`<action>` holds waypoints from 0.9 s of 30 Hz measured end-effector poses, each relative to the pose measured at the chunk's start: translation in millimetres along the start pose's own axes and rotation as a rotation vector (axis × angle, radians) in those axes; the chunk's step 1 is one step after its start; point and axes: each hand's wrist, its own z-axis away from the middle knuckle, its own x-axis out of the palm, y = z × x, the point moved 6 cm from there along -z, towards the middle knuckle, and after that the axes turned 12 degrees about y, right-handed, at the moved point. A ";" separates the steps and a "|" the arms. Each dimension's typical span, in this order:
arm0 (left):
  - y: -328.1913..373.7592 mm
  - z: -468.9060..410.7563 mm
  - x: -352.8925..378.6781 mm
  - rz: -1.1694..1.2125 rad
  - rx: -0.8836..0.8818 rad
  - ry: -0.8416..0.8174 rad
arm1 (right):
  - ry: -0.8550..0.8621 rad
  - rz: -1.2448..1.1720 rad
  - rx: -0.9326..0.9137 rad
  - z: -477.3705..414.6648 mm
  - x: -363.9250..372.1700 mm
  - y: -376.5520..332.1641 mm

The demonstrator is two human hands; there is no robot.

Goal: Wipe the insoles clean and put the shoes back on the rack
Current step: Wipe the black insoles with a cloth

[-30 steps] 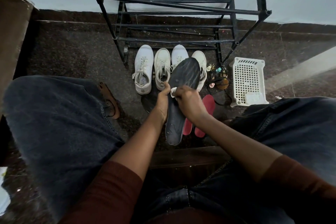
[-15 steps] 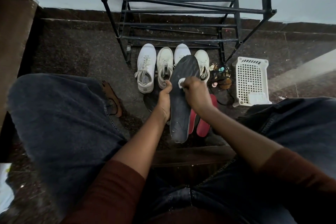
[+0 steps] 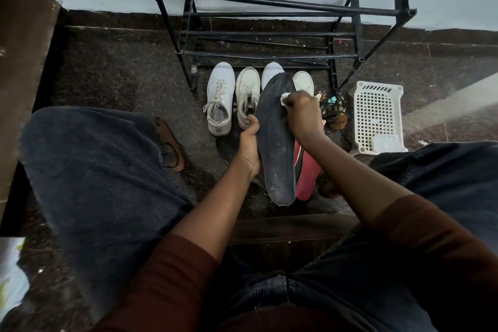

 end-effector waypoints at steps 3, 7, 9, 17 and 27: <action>3.2 -0.7 -4.0 0.036 -0.006 0.012 | -0.052 -0.030 -0.073 23.0 1.8 -11.0; 2.8 -0.9 -2.9 0.072 -0.050 0.013 | -0.119 -0.108 -0.194 71.8 -0.6 -23.8; 0.6 -0.9 -0.5 0.052 -0.076 0.009 | -0.127 -0.125 -0.236 80.0 -3.1 -24.0; -2.2 0.5 3.1 -0.002 -0.053 -0.063 | -0.002 -0.292 0.332 6.8 -5.5 25.7; 21.9 4.1 12.5 0.186 -0.116 -0.306 | -0.249 -1.392 0.929 30.3 -8.5 31.6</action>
